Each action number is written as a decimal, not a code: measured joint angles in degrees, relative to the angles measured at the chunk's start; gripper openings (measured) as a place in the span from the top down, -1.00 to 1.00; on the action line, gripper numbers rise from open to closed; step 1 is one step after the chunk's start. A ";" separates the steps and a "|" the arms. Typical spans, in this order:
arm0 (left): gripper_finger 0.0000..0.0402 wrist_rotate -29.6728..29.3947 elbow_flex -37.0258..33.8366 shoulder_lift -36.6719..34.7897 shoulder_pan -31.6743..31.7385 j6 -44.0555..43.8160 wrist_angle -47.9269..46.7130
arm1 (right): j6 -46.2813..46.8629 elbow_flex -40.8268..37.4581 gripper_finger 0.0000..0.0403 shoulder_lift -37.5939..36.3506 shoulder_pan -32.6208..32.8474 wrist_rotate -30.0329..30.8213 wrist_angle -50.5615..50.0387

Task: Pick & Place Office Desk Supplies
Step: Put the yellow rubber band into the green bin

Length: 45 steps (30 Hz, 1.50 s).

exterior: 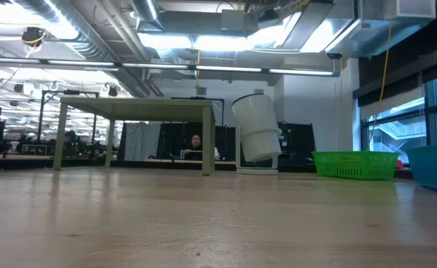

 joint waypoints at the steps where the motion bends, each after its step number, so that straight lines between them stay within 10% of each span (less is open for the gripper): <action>1: 0.99 0.00 0.00 0.00 0.00 -0.02 0.00 | 0.02 0.00 0.65 0.00 0.00 0.00 0.00; 5: 0.99 1.36 0.00 0.00 0.00 -0.88 -0.24 | 0.00 0.00 0.96 0.00 -0.02 0.00 0.00; 17: 0.54 2.84 0.02 0.00 -0.84 -4.34 -2.95 | 3.39 0.00 0.99 -0.27 -0.30 2.36 -1.65; 31: 0.37 2.80 0.02 0.00 -0.87 -4.34 -2.76 | 21.53 0.02 1.00 -15.18 -10.16 20.96 -45.43; 45: 0.39 2.80 0.02 0.00 -0.87 -4.34 -2.92 | 30.41 0.02 1.00 -21.55 -30.34 25.99 -70.24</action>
